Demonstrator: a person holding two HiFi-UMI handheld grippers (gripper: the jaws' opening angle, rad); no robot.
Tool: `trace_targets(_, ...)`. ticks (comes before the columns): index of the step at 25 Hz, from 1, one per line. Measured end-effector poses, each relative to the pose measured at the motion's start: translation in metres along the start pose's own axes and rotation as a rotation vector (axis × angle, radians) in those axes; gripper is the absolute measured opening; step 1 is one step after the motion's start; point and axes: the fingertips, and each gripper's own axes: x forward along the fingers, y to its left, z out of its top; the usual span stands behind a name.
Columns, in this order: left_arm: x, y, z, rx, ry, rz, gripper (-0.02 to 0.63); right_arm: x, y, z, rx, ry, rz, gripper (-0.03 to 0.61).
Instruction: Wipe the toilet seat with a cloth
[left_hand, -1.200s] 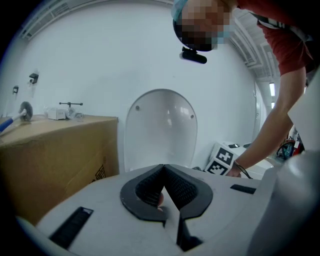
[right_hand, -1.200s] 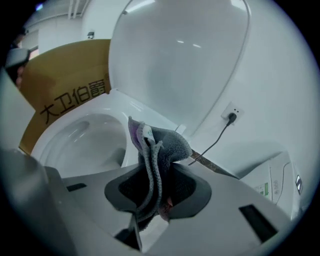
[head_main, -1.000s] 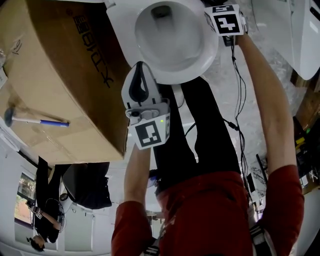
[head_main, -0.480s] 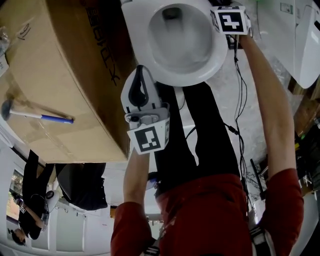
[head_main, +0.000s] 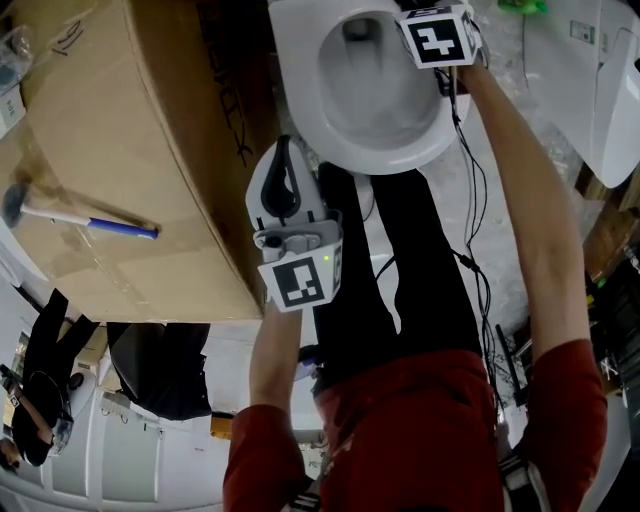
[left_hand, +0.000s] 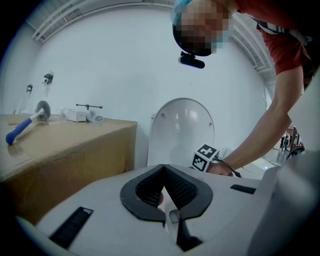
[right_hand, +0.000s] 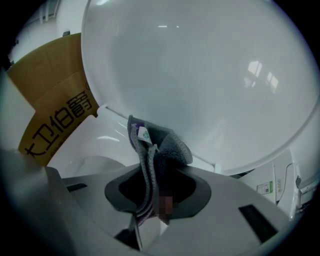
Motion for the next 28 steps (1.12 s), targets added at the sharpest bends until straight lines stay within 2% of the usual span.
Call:
trace_targets(4, -0.006, 0.005, 0.002, 0.002, -0.001, 0.008, 0.014, 0.003, 0.048, 0.018, 0.013, -0.022, 0.107, 0.095)
trace_targets(7, -0.009, 0.006, 0.004, 0.009, -0.004, 0.011, 0.014, 0.005, 0.095, 0.03, -0.032, -0.006, 0.217, 0.095)
trace_targets(9, -0.011, 0.007, 0.006, 0.013, -0.004, 0.016, 0.014, 0.004, 0.107, 0.039, -0.055, -0.002, 0.203, 0.095)
trace_targets(13, -0.019, 0.005, 0.02, 0.021, -0.004, 0.017, 0.014, -0.004, 0.103, 0.065, -0.057, -0.113, 0.154, 0.095)
trace_targets(16, -0.025, 0.002, 0.037, 0.024, -0.023, 0.018, 0.014, -0.02, 0.102, 0.052, -0.007, -0.08, 0.165, 0.095)
trace_targets(19, -0.03, -0.004, 0.054, 0.02, -0.037, 0.011, 0.014, -0.052, 0.115, 0.013, 0.099, 0.002, 0.235, 0.095)
trace_targets(23, -0.042, -0.021, 0.087, 0.03, -0.05, -0.012, 0.014, -0.123, 0.118, 0.004, 0.104, -0.134, 0.265, 0.094)
trace_targets(28, -0.061, -0.048, 0.143, 0.03, -0.077, -0.043, 0.014, -0.227, 0.108, -0.024, 0.118, -0.213, 0.267, 0.095)
